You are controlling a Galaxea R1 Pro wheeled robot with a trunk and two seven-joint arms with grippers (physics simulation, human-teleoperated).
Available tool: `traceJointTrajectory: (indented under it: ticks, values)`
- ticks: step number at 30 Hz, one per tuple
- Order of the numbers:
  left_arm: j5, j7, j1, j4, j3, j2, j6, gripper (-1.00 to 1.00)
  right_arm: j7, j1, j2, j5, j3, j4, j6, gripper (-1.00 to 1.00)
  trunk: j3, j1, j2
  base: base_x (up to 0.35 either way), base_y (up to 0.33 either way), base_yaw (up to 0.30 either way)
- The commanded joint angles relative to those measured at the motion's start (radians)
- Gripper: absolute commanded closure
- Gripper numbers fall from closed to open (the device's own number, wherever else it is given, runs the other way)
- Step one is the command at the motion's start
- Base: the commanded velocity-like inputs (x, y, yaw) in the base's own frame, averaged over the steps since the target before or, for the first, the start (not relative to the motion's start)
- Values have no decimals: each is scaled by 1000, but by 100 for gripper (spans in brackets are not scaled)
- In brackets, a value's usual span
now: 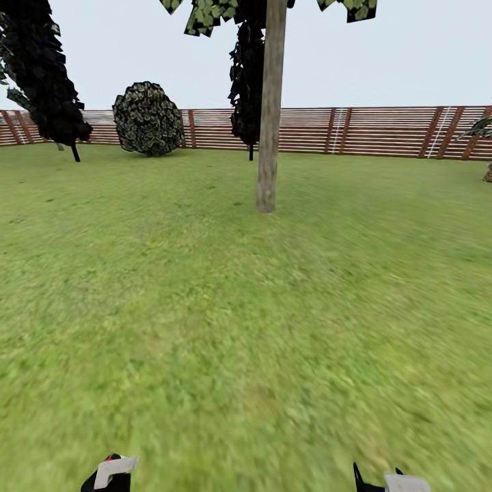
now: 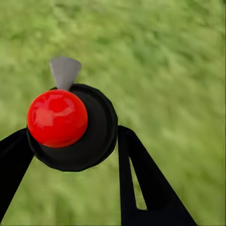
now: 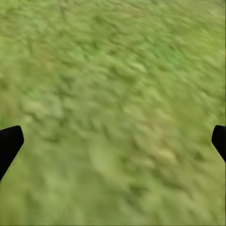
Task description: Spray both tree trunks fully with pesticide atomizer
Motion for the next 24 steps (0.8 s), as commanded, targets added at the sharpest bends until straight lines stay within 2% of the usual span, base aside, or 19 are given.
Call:
traceJointTrajectory:
  ticks: [1,24]
  values:
    - [0,0,0,0,0,0,0,100,0,0,0,0,0,0,0,-100,0,0,0,338,0,0]
    - [0,0,0,0,0,0,0,100,0,0,0,0,0,0,0,-100,0,0,0,338,0,0]
